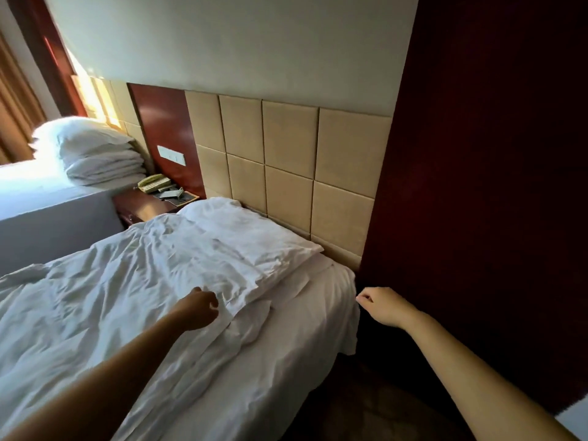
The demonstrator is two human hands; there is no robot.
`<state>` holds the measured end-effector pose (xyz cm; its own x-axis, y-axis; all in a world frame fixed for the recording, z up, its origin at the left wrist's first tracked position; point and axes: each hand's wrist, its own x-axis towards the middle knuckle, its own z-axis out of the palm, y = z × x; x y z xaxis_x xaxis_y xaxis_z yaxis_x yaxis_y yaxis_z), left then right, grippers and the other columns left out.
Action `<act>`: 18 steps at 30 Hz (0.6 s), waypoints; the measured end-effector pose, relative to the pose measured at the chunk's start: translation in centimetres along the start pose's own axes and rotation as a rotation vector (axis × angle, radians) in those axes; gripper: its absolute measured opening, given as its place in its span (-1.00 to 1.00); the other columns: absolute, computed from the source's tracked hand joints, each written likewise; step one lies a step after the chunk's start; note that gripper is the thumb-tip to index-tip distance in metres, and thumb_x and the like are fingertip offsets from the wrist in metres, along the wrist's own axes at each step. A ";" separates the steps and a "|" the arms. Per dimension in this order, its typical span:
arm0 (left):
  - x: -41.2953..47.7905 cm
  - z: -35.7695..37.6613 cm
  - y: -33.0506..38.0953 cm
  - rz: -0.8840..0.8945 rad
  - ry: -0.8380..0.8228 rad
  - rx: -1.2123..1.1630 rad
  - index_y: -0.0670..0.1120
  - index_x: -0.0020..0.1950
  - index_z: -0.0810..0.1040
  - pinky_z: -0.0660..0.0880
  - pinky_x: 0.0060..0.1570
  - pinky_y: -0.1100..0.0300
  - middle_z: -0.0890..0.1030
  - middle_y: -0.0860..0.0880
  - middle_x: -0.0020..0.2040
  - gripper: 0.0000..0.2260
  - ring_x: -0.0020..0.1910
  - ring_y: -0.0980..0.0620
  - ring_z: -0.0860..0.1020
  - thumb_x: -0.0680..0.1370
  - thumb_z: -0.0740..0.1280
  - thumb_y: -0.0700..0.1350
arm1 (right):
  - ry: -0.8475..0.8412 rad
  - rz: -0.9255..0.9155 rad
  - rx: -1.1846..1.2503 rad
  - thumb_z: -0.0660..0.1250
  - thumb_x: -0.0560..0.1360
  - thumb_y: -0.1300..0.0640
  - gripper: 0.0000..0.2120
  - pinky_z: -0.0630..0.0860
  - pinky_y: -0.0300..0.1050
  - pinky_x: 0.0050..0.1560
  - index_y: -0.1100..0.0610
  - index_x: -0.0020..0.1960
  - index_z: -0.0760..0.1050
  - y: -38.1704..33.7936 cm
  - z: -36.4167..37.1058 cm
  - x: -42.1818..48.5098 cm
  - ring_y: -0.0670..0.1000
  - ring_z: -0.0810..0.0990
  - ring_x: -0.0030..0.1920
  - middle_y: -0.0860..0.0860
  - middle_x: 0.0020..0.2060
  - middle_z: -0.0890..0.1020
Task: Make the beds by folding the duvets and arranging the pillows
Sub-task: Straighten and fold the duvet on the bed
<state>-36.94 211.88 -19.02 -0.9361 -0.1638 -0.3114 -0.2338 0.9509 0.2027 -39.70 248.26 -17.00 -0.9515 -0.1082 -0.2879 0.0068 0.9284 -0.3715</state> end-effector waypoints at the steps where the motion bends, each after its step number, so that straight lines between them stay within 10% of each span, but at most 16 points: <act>1: 1.3 -0.4 0.4 -0.043 0.001 -0.020 -0.03 0.26 0.49 0.37 0.11 0.22 0.40 -0.12 0.23 -0.73 0.13 -0.06 0.51 0.58 0.23 -0.04 | -0.020 -0.028 -0.023 0.09 0.62 -0.02 -0.68 0.46 -0.13 -0.13 0.13 0.12 0.53 0.1 -1.3 2.7 0.02 0.58 -0.06 0.07 0.01 0.61; 12: 7.4 2.0 -0.9 -0.413 -0.317 -0.457 -0.10 0.25 0.45 0.35 -0.46 0.39 0.50 -0.03 -0.05 -0.77 -0.28 0.12 0.48 0.60 0.21 -0.18 | -0.280 -0.401 -0.256 0.11 0.61 0.05 -0.59 0.39 -0.02 0.26 0.06 0.45 0.24 -6.6 -0.8 24.6 0.11 0.39 0.33 0.10 0.39 0.33; 18: 15.4 3.1 -4.8 -0.522 -0.190 -0.665 -0.11 0.30 0.43 0.40 -0.35 0.35 0.54 -0.12 -0.02 -0.67 -0.25 0.05 0.50 0.54 0.33 -0.14 | -0.335 -0.389 -0.371 0.13 0.61 0.07 -0.48 0.37 0.03 0.31 -0.04 0.52 0.05 -8.7 2.8 32.2 0.14 0.30 0.39 0.09 0.43 0.27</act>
<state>-49.43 205.56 -27.66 -0.6206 -0.4335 -0.6535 -0.7819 0.4056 0.4735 -69.57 235.73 -25.50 -0.7147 -0.5124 -0.4761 -0.4846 0.8536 -0.1912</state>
